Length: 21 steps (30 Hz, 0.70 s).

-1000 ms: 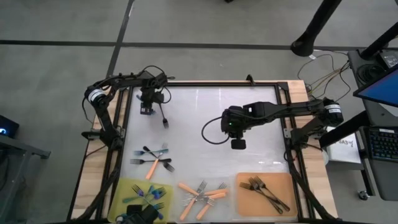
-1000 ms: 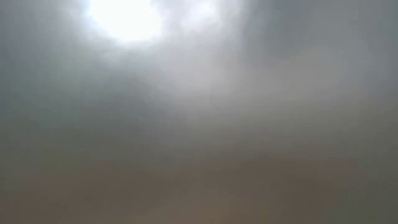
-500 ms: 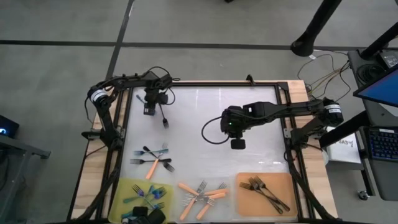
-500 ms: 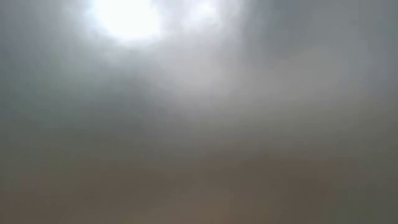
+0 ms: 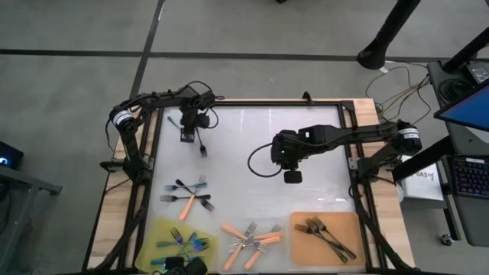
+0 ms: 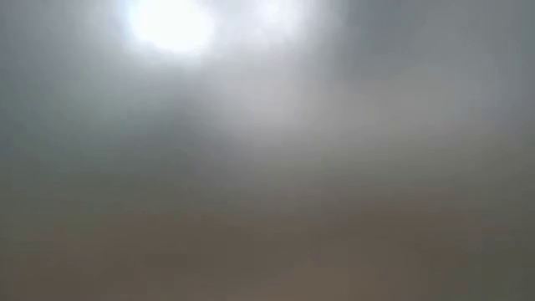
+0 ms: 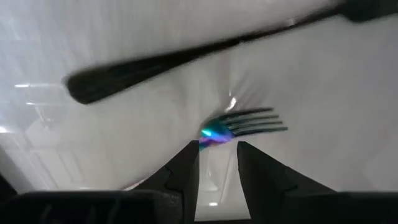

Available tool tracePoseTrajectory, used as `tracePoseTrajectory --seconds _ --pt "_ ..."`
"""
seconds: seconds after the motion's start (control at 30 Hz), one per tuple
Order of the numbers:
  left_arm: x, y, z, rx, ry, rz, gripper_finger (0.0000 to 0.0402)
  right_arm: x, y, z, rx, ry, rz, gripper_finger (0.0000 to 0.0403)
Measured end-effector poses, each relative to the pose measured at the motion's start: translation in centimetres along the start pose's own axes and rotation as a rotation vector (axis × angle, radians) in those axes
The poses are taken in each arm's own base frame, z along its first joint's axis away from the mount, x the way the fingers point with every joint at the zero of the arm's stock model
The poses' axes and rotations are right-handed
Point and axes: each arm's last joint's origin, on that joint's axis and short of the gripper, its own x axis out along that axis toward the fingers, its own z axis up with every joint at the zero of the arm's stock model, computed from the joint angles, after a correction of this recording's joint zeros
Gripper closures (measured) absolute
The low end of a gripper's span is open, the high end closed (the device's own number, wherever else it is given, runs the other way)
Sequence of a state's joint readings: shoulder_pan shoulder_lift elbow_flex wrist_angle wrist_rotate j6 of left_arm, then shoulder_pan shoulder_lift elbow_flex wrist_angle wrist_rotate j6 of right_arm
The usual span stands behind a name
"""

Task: Sort silverware by color (type)
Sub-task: Put the blue fork into the yellow bin

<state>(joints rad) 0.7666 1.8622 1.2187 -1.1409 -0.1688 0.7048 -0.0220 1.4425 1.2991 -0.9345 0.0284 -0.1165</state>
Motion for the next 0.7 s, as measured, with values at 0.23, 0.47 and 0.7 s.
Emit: tracePoseTrajectory --seconds 0.23,0.47,0.7 --pt "-0.1 0.2 0.3 0.01 -0.029 0.02 0.0311 0.0 -0.1 0.0 0.014 0.0 -0.001 0.0321" --pt "-0.8 0.8 0.8 -0.007 -0.109 0.029 0.0311 0.0 -0.1 0.0 0.015 0.0 -0.002 0.0321" --pt "-2.0 1.8 0.4 -0.315 -0.305 -0.246 0.0311 0.0 -0.1 0.0 0.032 0.0 -0.002 0.0321"
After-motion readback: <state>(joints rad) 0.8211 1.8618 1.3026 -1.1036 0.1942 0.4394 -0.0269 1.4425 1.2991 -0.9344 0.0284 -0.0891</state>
